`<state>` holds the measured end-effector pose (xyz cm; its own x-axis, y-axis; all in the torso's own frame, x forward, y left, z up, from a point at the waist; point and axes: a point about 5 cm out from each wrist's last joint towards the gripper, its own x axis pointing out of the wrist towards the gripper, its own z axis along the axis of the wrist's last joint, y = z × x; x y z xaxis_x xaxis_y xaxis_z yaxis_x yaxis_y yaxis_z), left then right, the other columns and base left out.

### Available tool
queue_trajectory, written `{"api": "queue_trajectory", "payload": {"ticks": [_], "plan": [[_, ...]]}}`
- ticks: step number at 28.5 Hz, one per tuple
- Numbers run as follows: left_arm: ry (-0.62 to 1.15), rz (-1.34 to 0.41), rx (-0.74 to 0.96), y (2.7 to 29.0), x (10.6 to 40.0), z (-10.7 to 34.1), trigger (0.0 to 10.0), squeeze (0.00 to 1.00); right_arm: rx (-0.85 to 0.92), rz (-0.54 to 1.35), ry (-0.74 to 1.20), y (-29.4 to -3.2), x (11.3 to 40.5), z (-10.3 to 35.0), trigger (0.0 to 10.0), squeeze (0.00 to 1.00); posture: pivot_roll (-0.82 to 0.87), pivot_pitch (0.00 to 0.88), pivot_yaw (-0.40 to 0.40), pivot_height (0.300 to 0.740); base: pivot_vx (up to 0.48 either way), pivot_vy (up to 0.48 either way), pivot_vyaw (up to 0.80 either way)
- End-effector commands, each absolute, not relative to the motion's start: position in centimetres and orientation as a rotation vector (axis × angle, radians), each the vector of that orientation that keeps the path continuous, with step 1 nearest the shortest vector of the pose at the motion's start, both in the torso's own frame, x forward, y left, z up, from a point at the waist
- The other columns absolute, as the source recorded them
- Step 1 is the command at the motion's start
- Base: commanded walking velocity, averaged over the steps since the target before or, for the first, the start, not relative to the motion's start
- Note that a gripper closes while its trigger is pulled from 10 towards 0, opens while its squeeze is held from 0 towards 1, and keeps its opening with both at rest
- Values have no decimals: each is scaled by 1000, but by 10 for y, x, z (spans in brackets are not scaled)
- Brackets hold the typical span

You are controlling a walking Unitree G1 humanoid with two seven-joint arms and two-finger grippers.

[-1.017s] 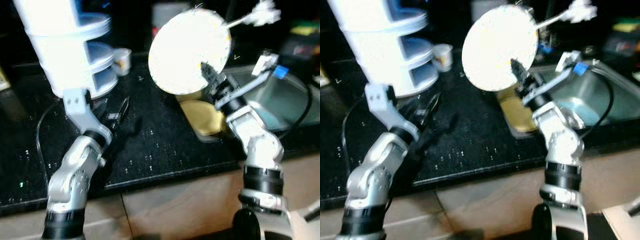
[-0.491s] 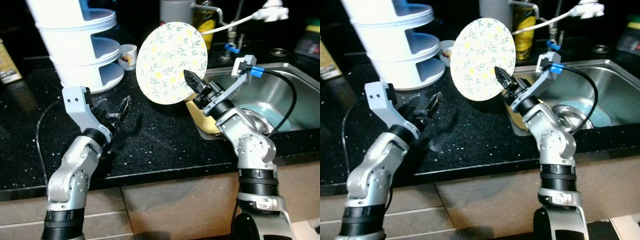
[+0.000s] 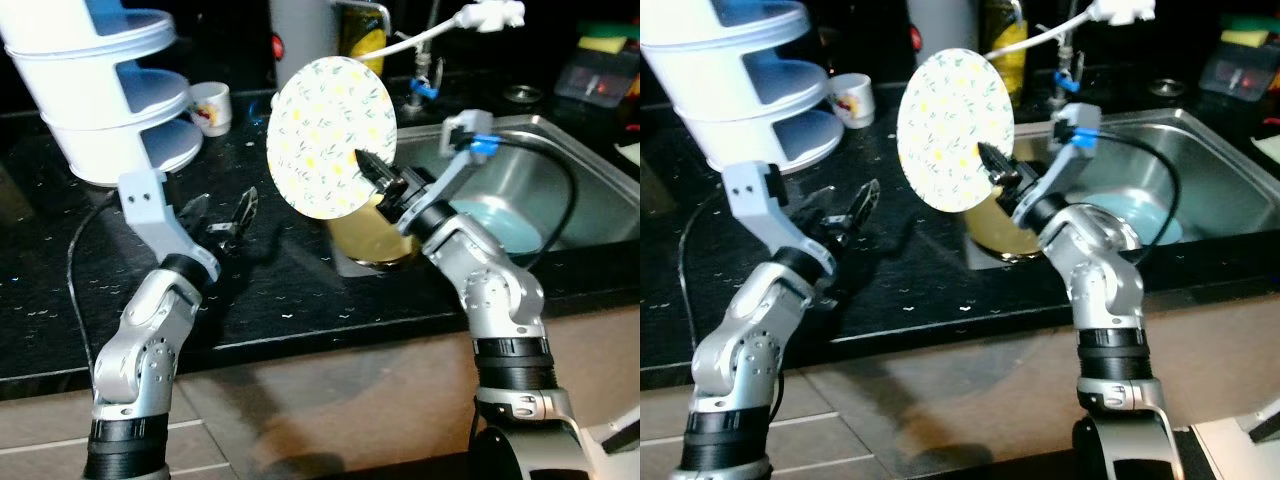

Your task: Kitchen organization

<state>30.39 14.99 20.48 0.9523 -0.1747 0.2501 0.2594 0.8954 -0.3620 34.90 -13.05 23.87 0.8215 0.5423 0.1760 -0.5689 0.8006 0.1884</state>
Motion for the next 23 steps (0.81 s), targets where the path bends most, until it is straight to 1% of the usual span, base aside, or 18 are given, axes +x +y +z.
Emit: {"api": "queue_trajectory", "payload": {"ticks": [1,5,7,8,12,13,18,21,22,23], "plan": [[-211,-208,-390,153,304,203,10000,0,182,612,-136,-121,349,243,10000,0,23,0,14,740,0,-349,0],[-210,-209,-394,153,304,203,10000,0,125,599,-115,-118,350,240,10000,0,26,0,12,740,0,-342,0],[-212,-206,-399,153,305,203,10000,0,94,590,-107,-117,352,238,10000,0,24,0,11,740,0,0,0],[-214,-200,-414,153,305,203,10000,0,48,589,-93,-112,353,237,10000,0,24,0,11,740,0,0,0],[-206,-204,-433,150,306,201,10000,0,-228,573,-42,-84,355,231,10000,0,21,0,10,740,0,0,0],[-206,-204,-433,150,306,201,10000,0,-228,573,-42,-84,355,231,10000,0,21,0,10,740,0,0,0],[-202,-211,-438,147,305,200,10000,0,-378,508,17,-72,367,221,10000,0,22,0,9,740,0,0,0],[-199,-209,-436,146,305,199,10000,0,-412,537,82,-58,368,216,10000,0,28,0,6,740,0,0,0],[-199,-209,-436,146,305,199,10000,0,-412,537,82,-58,368,216,10000,0,28,0,6,740,0,0,0],[-201,-210,-436,146,305,200,10000,0,-444,549,82,-48,370,217,10000,0,31,0,3,740,0,0,0]]}}
